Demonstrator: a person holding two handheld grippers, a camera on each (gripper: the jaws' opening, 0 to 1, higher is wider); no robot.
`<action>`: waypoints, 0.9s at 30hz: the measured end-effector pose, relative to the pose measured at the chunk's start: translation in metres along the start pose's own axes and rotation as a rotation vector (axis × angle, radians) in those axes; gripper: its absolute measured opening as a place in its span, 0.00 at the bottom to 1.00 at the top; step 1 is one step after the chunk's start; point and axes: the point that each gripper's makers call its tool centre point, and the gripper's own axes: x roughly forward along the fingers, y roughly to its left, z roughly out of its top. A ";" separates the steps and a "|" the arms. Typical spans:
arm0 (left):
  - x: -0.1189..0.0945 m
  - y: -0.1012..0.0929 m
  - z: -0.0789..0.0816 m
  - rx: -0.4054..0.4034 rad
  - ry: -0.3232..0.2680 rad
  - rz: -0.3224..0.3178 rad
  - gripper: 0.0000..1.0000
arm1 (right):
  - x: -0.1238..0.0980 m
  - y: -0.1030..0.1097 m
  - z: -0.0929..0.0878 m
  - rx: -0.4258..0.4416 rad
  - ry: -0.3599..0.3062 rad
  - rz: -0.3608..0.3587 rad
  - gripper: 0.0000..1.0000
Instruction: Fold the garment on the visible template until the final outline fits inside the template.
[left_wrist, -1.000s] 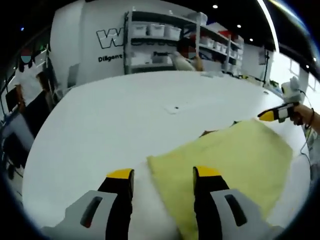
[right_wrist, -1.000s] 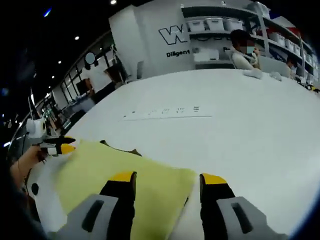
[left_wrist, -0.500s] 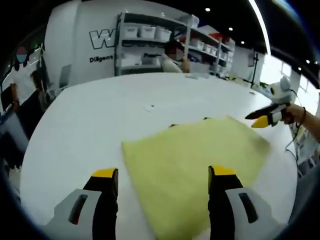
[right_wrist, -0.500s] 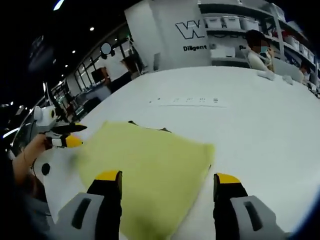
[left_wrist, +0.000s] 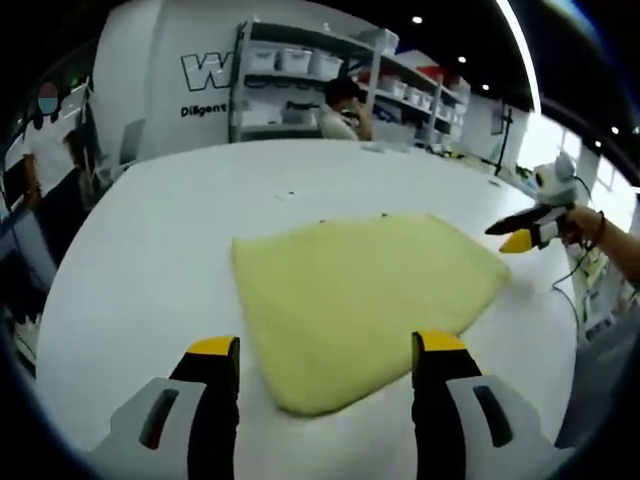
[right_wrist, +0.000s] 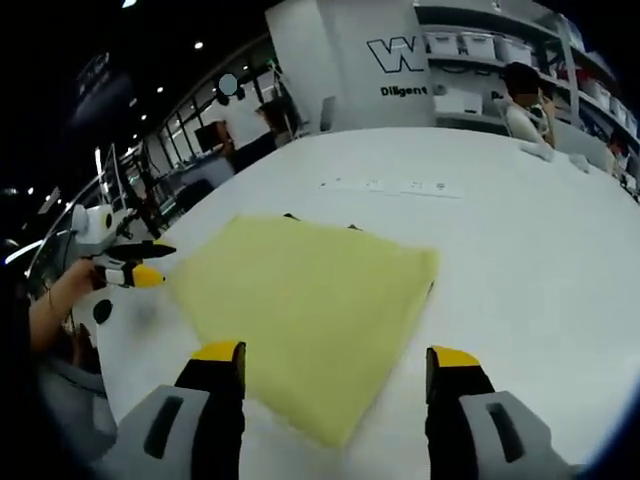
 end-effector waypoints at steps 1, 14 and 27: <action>-0.001 -0.001 -0.003 -0.001 0.009 -0.004 0.67 | -0.002 0.001 -0.004 0.001 0.003 0.001 0.70; -0.014 0.014 -0.036 -0.028 0.077 0.024 0.52 | -0.012 0.007 -0.038 -0.012 0.053 0.009 0.60; -0.009 0.023 -0.038 0.032 0.056 -0.003 0.22 | -0.011 0.002 -0.052 -0.067 0.078 -0.006 0.34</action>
